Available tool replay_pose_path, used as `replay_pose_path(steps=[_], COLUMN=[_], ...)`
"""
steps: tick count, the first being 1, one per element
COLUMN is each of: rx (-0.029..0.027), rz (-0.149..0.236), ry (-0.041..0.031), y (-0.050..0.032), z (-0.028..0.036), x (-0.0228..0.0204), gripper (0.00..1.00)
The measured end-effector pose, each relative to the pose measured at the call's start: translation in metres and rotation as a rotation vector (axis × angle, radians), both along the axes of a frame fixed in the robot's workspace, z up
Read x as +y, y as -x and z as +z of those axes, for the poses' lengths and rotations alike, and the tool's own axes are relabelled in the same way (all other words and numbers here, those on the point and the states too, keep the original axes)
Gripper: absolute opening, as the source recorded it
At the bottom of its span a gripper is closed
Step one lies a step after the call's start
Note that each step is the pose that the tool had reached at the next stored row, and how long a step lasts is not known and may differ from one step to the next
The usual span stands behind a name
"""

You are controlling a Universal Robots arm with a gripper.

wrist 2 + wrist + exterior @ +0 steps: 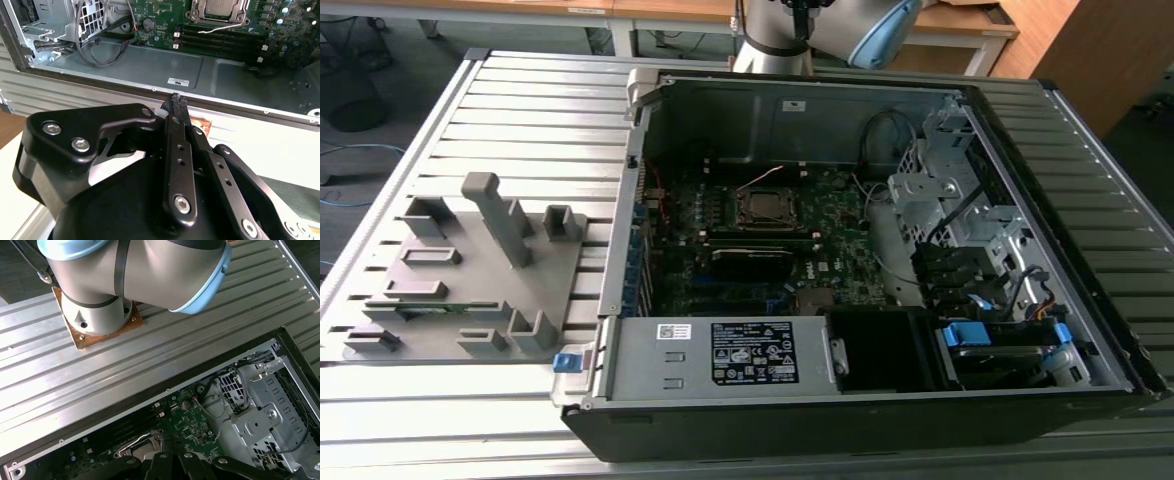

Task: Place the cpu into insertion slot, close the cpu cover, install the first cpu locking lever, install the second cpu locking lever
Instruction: 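Install the first cpu locking lever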

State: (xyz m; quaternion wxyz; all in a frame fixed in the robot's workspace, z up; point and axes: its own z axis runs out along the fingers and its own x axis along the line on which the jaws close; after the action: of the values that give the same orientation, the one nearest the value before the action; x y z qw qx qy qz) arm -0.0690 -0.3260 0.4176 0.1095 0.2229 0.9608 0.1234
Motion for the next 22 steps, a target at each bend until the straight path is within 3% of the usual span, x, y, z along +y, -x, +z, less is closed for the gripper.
replay_pose_path(steps=[4, 10, 18, 22], rx=[-0.0002, -0.0001, -0.0001, -0.0001], rz=[0.0, 0.0, 0.0, 0.0], ry=[0.0, 0.0007, 0.0019, 0.002], y=[0.0, 0.0, 0.0, 0.0], z=[-0.0007, -0.0107, -0.0111, -0.0151], x=[0.0, 0.0, 0.0, 0.0], gripper=[0.11, 0.11, 0.11, 0.11])
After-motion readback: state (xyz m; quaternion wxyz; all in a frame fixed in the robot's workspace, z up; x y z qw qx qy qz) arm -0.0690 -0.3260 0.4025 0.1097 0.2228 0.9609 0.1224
